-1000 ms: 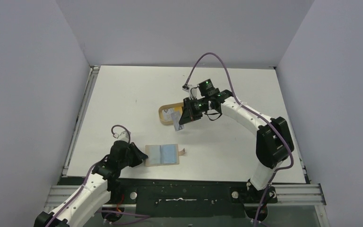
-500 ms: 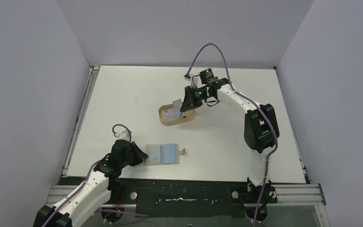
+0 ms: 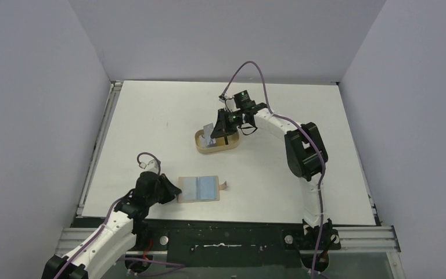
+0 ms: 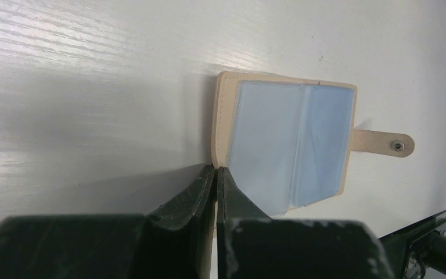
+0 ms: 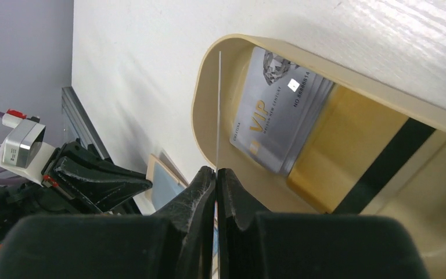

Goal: Take the credit cards out of the card holder

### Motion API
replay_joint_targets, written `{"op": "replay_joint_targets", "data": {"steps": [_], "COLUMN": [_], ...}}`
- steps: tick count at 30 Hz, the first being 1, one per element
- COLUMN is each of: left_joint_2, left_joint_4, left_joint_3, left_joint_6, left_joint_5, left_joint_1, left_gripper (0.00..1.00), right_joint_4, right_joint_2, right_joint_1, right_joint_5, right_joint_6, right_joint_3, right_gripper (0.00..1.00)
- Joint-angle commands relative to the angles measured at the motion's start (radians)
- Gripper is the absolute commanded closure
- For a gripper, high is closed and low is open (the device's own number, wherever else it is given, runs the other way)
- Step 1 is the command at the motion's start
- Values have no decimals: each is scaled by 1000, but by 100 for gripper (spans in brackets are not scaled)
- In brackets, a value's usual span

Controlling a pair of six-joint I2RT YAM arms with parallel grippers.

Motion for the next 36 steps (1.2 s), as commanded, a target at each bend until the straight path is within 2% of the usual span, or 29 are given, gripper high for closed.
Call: {"op": "replay_joint_targets", "data": {"steps": [1, 9, 29, 31, 33, 36], "left_joint_2": [-20, -23, -16, -17, -14, -10], "left_joint_4": [20, 18, 23, 22, 25, 34], "left_joint_3": [13, 13, 15, 15, 18, 25], "left_joint_6": [18, 22, 15, 16, 18, 22], "left_joint_5": [-12, -7, -22, -23, -26, -31], "left_joint_1": [9, 14, 17, 17, 18, 19], "left_gripper": [100, 100, 100, 100, 100, 100], "right_joint_4": [121, 155, 39, 24, 7, -33], "right_joint_2": [12, 62, 113, 107, 101, 93], "right_joint_1": [18, 32, 73, 74, 75, 75], "right_joint_5": [14, 38, 75, 82, 93, 116], "right_joint_6": [70, 109, 41, 32, 22, -9], "right_joint_3": [32, 16, 48, 52, 60, 85], "right_gripper": [100, 100, 97, 89, 76, 65]}}
